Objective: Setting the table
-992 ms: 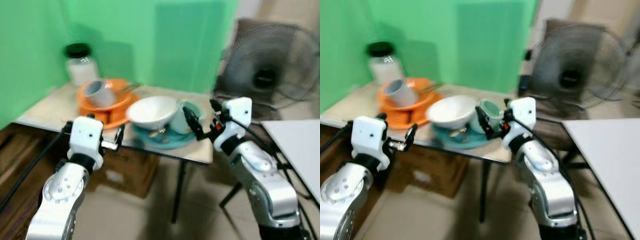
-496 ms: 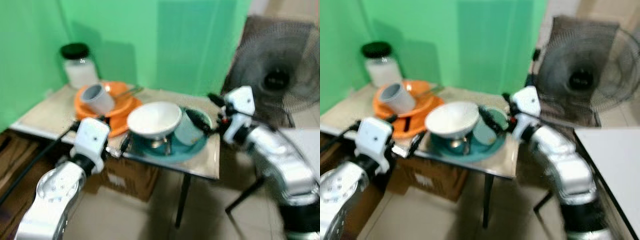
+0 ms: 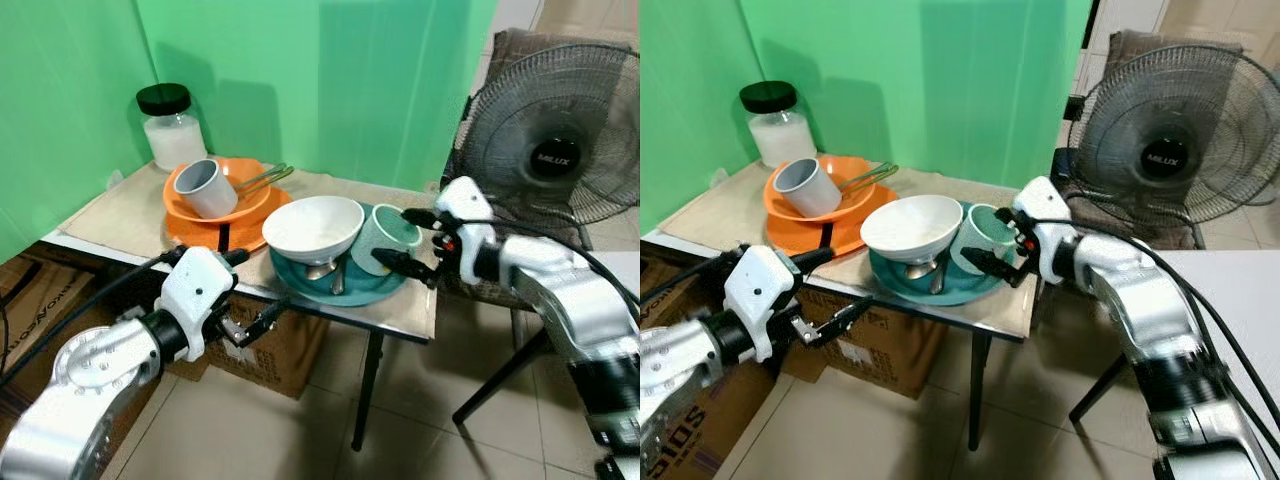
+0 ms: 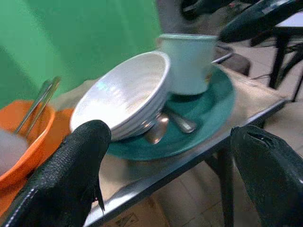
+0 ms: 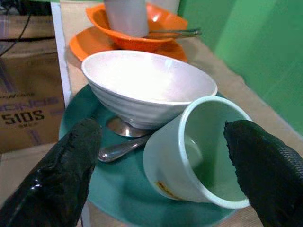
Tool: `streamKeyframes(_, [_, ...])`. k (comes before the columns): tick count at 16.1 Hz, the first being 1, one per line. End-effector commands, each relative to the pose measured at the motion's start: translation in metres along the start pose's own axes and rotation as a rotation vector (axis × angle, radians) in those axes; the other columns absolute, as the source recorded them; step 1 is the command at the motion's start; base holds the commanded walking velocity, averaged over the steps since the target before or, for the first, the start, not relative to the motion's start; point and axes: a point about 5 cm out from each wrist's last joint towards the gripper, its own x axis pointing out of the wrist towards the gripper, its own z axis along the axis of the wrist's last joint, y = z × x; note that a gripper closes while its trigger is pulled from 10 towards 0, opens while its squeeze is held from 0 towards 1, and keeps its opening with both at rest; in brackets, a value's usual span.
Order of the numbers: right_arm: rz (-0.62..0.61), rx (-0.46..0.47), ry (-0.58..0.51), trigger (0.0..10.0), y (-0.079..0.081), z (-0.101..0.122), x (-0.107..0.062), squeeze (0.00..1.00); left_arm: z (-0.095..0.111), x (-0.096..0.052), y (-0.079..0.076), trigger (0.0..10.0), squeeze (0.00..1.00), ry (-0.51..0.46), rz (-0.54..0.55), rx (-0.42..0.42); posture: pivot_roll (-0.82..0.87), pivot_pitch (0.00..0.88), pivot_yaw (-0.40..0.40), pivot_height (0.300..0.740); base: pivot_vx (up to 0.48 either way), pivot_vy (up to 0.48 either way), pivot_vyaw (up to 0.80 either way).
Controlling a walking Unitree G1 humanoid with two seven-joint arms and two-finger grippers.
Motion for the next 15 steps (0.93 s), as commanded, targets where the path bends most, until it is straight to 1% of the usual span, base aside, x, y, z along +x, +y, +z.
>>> streamKeyframes(1, [-0.009, -0.016, 0.028, 10.0, -0.004, 0.001, 0.004, 0.00, -0.001, 0.001, -0.003, 10.0, 0.00, 0.013, -0.034, -0.005, -0.03, 0.000, 0.013, 0.740, 0.000, 0.000, 0.00])
streamKeyframes(2, [-0.010, -0.016, 0.039, 10.0, -0.005, 0.001, 0.008, 0.00, -0.001, 0.001, -0.005, 10.0, 0.00, 0.013, -0.045, -0.006, -0.03, 0.000, 0.013, 0.740, 0.000, 0.000, 0.00])
streamKeyframes(3, [-0.026, 0.001, 0.059, 3.4, -0.008, 0.000, 0.014, 0.00, 0.000, 0.001, -0.007, 10.0, 0.00, 0.014, -0.064, -0.008, -0.02, 0.000, 0.008, 0.740, 0.000, 0.000, 0.00])
streamKeyframes(4, [-0.030, 0.011, 0.067, 0.0, -0.010, -0.001, 0.017, 0.00, 0.000, 0.000, -0.008, 10.0, 0.00, 0.014, -0.070, -0.010, -0.02, 0.000, 0.006, 0.740, 0.000, 0.000, 0.00])
streamKeyframes(9, [0.008, 0.011, 0.097, 0.0, -0.011, -0.005, 0.023, 0.00, -0.001, 0.000, -0.012, 10.0, 0.00, 0.025, -0.081, -0.016, -0.01, 0.000, 0.000, 0.740, 0.000, 0.000, 0.00])
streamKeyframes(15, [0.016, 0.011, 0.111, 0.0, -0.016, -0.007, 0.024, 0.00, -0.002, 0.000, -0.014, 10.0, 0.00, 0.033, -0.087, -0.019, -0.01, 0.000, -0.003, 0.740, 0.000, 0.000, 0.00])
